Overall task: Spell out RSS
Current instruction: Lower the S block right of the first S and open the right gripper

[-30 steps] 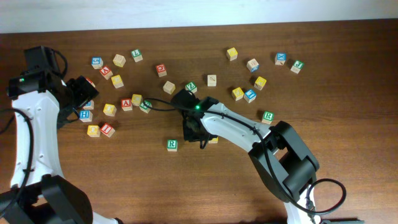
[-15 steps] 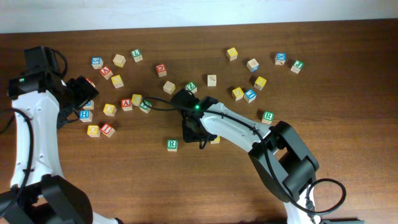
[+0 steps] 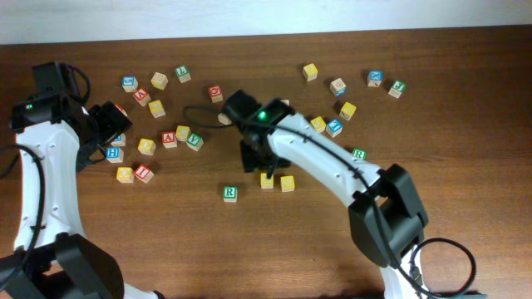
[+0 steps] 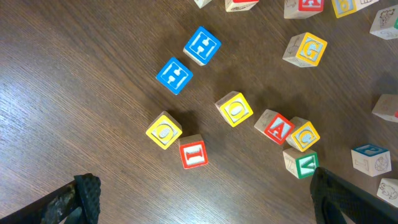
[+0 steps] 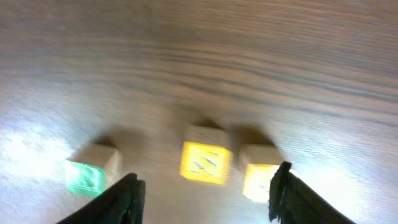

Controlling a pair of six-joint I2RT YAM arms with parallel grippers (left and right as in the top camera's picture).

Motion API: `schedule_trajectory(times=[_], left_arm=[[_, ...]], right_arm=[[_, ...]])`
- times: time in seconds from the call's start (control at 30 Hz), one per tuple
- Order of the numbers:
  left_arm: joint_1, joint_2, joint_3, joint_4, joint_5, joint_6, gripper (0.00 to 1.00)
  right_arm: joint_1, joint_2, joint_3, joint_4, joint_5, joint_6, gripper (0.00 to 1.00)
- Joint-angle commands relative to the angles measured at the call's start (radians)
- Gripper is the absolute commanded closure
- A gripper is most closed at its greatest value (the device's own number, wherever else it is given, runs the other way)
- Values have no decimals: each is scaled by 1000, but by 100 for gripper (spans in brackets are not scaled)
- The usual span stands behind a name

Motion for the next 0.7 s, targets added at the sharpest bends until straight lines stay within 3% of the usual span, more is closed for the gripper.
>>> schedule_trajectory(times=[0.0,0.13,0.37,0.67], left_arm=[[4,0,3,1,-3,-12,1],[4,0,3,1,-3,-12,1],[4,0,3,1,-3,-12,1],[4,0,3,1,-3,-12,1]], right_arm=[[-80,-23,37,-119,18,-119,41],[-131,-21,-9,-209,-50,-260,41],[-121,-21,-130,-79,-140,-254,40],[-121,-21,-172,-72,-196,-251,40]])
